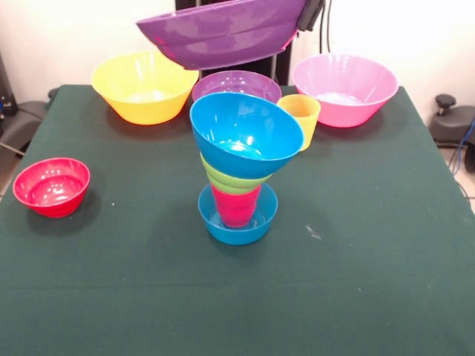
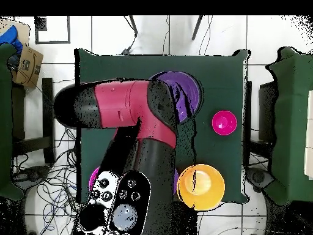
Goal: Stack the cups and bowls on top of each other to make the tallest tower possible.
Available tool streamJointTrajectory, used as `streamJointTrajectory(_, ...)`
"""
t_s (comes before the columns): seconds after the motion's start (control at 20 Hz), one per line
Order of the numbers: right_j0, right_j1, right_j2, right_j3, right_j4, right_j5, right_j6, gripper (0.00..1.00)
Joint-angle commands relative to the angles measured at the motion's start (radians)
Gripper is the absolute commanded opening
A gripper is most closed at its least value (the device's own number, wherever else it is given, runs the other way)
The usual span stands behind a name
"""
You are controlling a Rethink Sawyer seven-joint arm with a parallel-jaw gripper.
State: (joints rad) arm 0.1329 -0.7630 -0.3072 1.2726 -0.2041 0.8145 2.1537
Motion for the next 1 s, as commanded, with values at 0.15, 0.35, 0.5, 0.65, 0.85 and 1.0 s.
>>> streamJointTrajectory(0.15, -0.097, -0.041, 0.151, 0.002, 0.015, 0.386, -0.275, 0.00)
streamJointTrajectory(0.35, -0.100, -0.040, 0.173, 0.052, -0.005, 0.310, -0.228, 0.00)
streamJointTrajectory(0.5, -0.101, -0.028, 0.188, 0.062, -0.023, 0.280, -0.205, 0.00)
streamJointTrajectory(0.65, -0.084, -0.005, 0.191, 0.044, -0.046, 0.276, -0.171, 0.00)
streamJointTrajectory(0.85, -0.055, 0.041, 0.192, 0.006, -0.056, 0.253, -0.099, 0.00)
streamJointTrajectory(1.0, -0.030, 0.076, 0.182, -0.036, -0.066, 0.233, -0.040, 0.00)
